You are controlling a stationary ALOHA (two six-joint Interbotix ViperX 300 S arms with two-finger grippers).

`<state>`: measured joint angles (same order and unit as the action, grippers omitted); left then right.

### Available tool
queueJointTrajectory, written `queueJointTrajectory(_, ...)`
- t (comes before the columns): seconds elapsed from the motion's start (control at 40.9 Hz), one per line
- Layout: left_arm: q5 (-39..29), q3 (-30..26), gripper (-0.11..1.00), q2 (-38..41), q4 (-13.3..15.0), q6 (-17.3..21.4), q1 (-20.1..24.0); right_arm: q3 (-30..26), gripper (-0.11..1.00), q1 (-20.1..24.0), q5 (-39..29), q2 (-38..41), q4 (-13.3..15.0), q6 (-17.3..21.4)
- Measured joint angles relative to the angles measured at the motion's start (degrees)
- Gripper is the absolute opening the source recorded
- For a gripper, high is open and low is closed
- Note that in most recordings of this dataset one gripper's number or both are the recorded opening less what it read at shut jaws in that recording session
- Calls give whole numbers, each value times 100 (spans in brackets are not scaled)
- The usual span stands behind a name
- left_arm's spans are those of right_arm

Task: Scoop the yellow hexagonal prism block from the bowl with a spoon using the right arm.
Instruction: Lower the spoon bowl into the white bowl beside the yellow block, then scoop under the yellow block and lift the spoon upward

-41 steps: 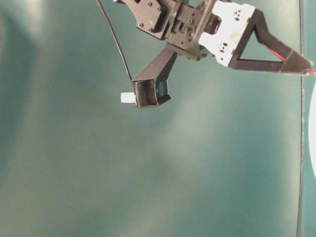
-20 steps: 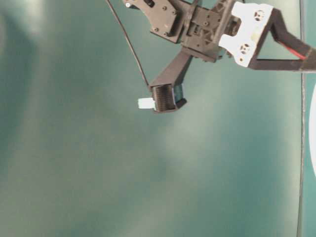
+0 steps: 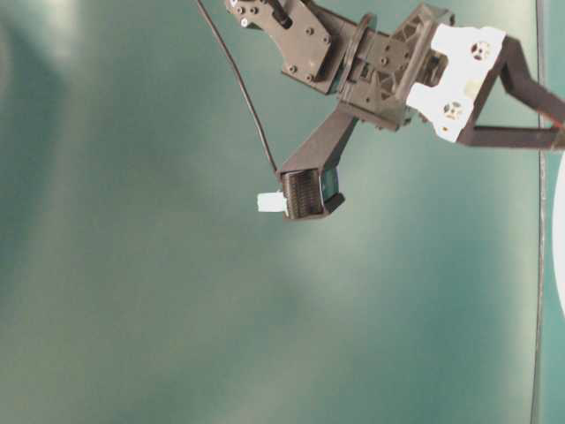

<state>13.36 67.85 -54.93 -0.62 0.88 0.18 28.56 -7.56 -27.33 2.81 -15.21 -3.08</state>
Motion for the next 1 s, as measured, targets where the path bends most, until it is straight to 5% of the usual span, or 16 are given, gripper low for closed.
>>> queueJointTrajectory(1.003,0,0,-1,0,0,0,-9,-123,24,9,817,105,9,-70)
